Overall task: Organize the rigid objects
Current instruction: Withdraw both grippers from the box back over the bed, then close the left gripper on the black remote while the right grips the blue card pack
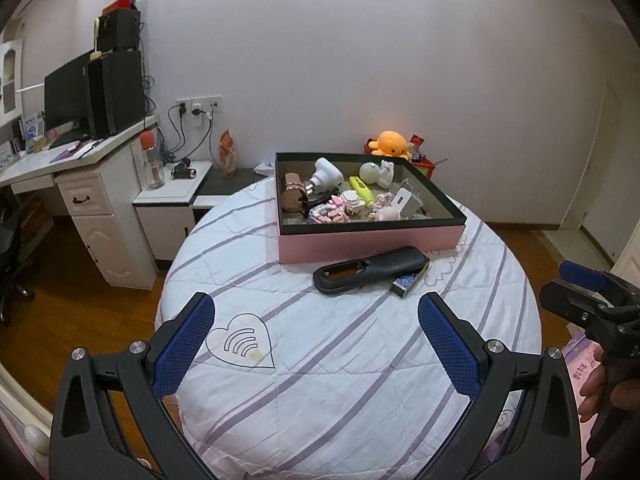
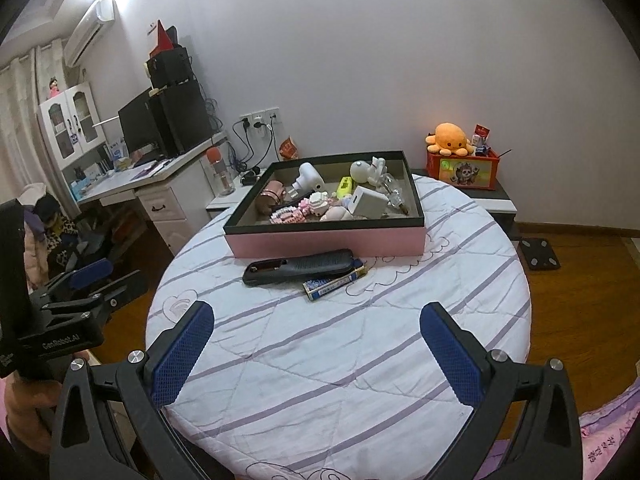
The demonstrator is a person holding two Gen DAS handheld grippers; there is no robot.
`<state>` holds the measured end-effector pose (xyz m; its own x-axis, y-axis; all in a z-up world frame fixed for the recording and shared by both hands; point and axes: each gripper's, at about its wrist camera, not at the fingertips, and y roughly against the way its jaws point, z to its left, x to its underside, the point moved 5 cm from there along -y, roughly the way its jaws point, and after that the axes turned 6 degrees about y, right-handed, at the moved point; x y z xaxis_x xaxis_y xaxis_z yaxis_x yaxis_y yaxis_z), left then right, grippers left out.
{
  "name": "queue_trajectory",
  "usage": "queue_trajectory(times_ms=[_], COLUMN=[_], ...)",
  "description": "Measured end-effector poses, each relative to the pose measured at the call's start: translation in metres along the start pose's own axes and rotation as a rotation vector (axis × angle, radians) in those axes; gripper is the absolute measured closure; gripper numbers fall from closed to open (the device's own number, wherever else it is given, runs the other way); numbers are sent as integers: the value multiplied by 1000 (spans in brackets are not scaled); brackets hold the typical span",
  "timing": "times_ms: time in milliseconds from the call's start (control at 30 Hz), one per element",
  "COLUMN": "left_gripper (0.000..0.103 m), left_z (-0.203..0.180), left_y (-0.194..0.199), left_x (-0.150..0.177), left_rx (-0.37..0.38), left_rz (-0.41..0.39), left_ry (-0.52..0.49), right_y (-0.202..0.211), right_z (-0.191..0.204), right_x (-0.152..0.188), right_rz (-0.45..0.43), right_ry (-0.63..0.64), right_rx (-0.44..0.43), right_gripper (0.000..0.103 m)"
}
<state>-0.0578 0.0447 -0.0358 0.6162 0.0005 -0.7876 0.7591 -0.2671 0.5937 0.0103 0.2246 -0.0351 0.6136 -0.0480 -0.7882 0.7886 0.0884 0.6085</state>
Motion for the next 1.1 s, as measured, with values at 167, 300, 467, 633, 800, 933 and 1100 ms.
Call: queue_trajectory(times_ms=[167, 300, 467, 633, 800, 933, 1100], left_gripper=[0, 0, 0, 0, 0, 0, 0], left_z=[-3, -5, -5, -3, 2, 7, 14], left_y=[-10, -18, -33, -51, -68, -85, -105], left_x=[3, 3, 2, 0, -2, -1, 2], left_rx=[2, 7, 11, 10, -8, -30, -40], left_rz=[22, 34, 45, 57, 57, 70, 93], left_ry=[-7, -6, -9, 0, 9, 11, 6], right_y=[-10, -28, -61, -93, -122, -149, -176], right_z=[-4, -8, -15, -18, -19, -16, -10], right_x=[1, 4, 8, 11, 10, 12, 16], right_rz=[25, 70, 127, 163, 189, 233, 278], right_ry=[2, 2, -32, -66, -83, -78, -64], right_rx=[8, 20, 32, 42, 78, 103, 155], right_gripper=[0, 0, 0, 0, 0, 0, 5])
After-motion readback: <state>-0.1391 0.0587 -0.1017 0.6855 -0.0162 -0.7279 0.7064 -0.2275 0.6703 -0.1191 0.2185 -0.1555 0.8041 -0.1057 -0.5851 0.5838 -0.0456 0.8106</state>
